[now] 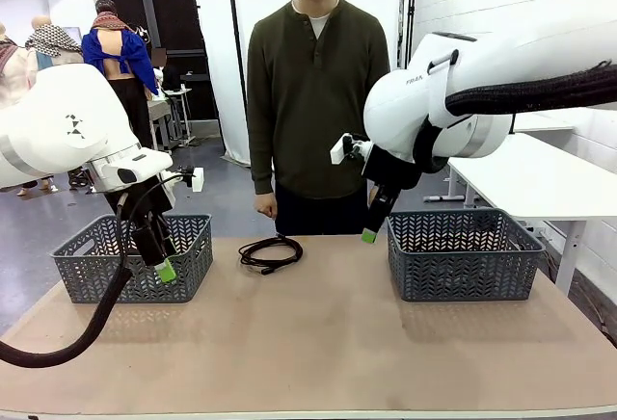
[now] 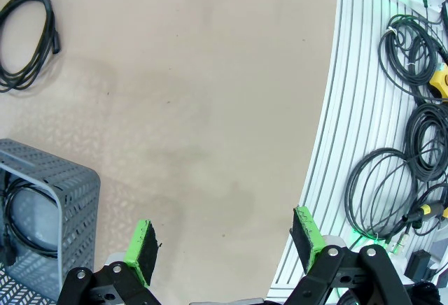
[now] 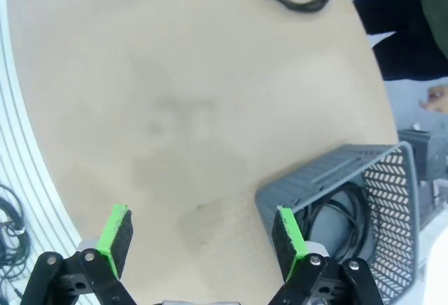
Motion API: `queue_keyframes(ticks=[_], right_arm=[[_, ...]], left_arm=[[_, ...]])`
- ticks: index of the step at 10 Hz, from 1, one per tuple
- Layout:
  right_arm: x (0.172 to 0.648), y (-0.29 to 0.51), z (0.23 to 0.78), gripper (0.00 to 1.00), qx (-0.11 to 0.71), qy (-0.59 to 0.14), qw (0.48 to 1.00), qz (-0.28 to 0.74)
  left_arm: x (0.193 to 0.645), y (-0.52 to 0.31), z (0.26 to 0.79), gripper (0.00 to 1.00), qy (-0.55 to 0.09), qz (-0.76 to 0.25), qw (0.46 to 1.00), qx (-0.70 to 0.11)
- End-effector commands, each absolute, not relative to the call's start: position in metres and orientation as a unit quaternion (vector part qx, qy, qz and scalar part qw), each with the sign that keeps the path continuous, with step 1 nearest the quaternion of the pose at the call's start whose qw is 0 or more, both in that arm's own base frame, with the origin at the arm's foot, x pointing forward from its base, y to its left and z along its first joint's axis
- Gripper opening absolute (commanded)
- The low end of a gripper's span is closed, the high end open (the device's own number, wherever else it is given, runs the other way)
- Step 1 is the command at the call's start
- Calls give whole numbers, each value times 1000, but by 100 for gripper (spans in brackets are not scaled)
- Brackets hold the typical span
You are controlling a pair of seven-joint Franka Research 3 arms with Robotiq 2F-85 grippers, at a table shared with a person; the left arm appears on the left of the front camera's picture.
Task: Organize the cables according to human instructions.
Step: Pick up a bundle of cables and place it in the basket indicated by the human.
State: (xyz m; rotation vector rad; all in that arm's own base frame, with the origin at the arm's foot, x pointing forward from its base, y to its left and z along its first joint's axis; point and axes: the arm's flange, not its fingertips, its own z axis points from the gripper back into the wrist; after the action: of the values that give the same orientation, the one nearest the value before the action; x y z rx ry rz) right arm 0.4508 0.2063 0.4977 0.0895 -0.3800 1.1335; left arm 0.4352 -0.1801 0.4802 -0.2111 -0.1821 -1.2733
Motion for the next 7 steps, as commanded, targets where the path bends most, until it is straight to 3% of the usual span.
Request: queue_keyframes(ticks=[1,3,4,7], right_arm=[[435,206,488,100,49,-198,824,528],[429,217,481,100,50,-167,773,610],[440,213,491,100,42,-179,821,541],[440,213,491,100,42,-179,821,541]], left_arm=[[435,-180,481,100,-89,-591,796,-96],[435,-180,481,100,-89,-591,796,-96],[435,-180,481,100,-89,-591,796,-96],[435,-180,481,100,-89,-591,796,-96]])
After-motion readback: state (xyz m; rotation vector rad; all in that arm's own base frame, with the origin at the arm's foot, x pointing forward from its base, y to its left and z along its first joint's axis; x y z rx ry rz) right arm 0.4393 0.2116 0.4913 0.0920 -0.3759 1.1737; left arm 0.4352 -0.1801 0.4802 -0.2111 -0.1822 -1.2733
